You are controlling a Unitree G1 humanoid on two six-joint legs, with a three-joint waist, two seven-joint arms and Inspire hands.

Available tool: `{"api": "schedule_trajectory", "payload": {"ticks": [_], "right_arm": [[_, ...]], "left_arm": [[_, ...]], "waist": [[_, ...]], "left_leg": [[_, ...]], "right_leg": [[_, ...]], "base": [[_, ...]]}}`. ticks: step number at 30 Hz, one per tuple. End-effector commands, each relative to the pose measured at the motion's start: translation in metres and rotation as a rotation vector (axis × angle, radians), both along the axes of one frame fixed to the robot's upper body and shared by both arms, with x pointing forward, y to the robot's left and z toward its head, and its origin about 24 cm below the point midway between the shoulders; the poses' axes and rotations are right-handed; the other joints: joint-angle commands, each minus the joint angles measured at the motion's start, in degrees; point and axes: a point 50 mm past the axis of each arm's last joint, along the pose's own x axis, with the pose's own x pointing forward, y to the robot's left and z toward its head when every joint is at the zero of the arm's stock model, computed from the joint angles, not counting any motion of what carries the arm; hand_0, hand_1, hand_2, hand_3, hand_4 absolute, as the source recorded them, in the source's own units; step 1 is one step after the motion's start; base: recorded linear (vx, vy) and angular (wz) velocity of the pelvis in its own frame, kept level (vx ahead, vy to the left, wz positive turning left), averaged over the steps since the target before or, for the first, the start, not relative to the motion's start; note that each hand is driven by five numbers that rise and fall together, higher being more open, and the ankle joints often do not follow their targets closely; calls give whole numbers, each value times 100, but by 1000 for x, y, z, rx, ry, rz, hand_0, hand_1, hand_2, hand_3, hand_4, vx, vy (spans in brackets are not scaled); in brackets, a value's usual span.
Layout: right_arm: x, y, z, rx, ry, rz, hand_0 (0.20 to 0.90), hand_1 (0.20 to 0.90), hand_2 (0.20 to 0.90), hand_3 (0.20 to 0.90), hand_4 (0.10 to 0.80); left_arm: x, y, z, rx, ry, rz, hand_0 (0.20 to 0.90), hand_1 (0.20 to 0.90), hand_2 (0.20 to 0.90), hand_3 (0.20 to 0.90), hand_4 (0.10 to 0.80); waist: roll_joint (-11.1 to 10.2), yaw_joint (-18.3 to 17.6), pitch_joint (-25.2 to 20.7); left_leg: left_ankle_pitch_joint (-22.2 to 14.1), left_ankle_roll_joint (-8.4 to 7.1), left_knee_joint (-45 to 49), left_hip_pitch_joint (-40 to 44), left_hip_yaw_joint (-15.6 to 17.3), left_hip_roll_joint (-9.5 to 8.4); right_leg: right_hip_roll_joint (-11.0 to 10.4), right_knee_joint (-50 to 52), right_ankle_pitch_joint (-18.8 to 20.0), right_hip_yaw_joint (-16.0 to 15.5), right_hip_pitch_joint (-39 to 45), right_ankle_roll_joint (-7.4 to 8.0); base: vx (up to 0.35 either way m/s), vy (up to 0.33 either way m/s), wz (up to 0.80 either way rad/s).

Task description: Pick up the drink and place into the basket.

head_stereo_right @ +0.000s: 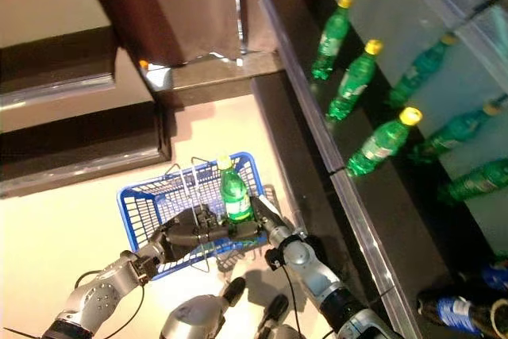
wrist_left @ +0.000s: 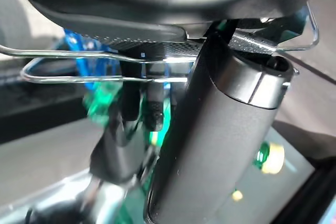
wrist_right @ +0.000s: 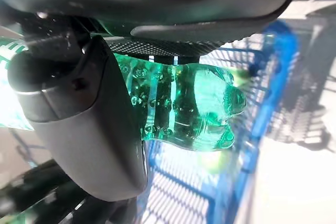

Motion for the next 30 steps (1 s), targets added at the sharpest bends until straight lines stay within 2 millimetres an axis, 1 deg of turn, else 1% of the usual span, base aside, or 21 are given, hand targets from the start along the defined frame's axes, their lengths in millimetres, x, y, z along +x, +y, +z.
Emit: {"api": "schedule_trajectory", "payload": {"ticks": [1, 3, 6, 8, 10, 12, 16, 21, 25, 29, 30], "right_arm": [[7, 50, 34, 149, -162, 92, 300, 300, 300, 200, 100], [9, 53, 28, 123, -142, 63, 300, 300, 300, 200, 100], [12, 54, 24, 94, -125, 44, 300, 300, 300, 200, 100], [15, 53, 16, 54, -88, 27, 300, 300, 300, 200, 100], [15, 49, 6, 0, -54, 15, 300, 300, 300, 200, 100], [12, 43, -9, -80, 1, 2, 300, 300, 300, 200, 100], [8, 35, -27, -160, 69, -11, 300, 300, 300, 200, 100], [2, 23, -46, -297, 119, -24, 300, 300, 300, 200, 100], [-2, 9, -59, -411, 166, -32, 300, 300, 300, 200, 100], [-8, -1, -68, -482, 207, -25, 300, 300, 300, 200, 100], [-9, -4, -70, -495, 218, -26, 486, 486, 486, 417, 317]], "left_arm": [[5, -56, 85, -289, -434, -328, 300, 300, 300, 200, 100], [-3, -66, 88, -298, -440, -416, 300, 300, 300, 200, 100], [-7, -73, 90, -315, -442, -478, 300, 300, 300, 200, 100], [-8, -75, 94, -303, -484, -501, 300, 300, 300, 200, 100], [-10, -78, 98, -310, -502, -527, 300, 300, 300, 200, 100], [-12, -81, 105, -329, -522, -541, 300, 300, 300, 200, 100], [-15, -84, 117, -365, -568, -537, 300, 300, 300, 200, 100], [-13, -82, 124, -328, -643, -507, 300, 300, 300, 200, 100], [-9, -74, 132, -256, -724, -458, 300, 300, 300, 200, 100], [-7, -70, 136, -248, -731, -458, 300, 300, 300, 200, 100], [-8, -70, 136, -254, -725, -462, 300, 300, 300, 200, 100]], "waist": [[-23, 204, -1477], [-29, 338, -1564], [-32, 439, -1607], [-36, 500, -1654], [-46, 561, -1701], [-57, 631, -1752], [-76, 739, -1813], [-92, 831, -1840], [-110, 874, -1878], [-127, 886, -1901], [-138, 872, -1921]], "left_leg": [[-36, 98, -70, -106, 728, -98], [-29, 98, -121, -59, 577, -111], [-41, 93, -148, 1, 493, -114], [-37, 92, -176, 24, 414, -122], [-30, 82, -193, 38, 354, -128], [-32, 71, -213, 50, 304, -125], [-42, 62, -245, 57, 225, -133], [-43, 54, -252, 23, 193, -140], [-38, 57, -273, -8, 192, -144], [-31, 58, -294, -29, 197, -144], [-15, 64, -292, -62, 186, -151]], "right_leg": [[-7, 654, -206, 17, -173, 116], [-17, 633, -236, -68, -79, 110], [-25, 664, -284, -109, -11, 103], [-37, 669, -302, -144, 17, 105], [-48, 653, -307, -181, 56, 116], [-58, 627, -321, -217, 97, 121], [-66, 563, -315, -283, 147, 139], [-71, 489, -278, -319, 169, 169], [-67, 458, -263, -336, 160, 199], [-51, 421, -238, -317, 142, 222], [-51, 399, -214, -330, 122, 232]], "base": [[89, -30, 38], [69, -23, 28], [60, -16, 23], [53, -9, 20], [64, -2, 13], [57, -1, 11], [30, 2, 14], [3, 2, 3], [0, 0, 0], [-6, 0, 3], [0, 0, 0]]}}
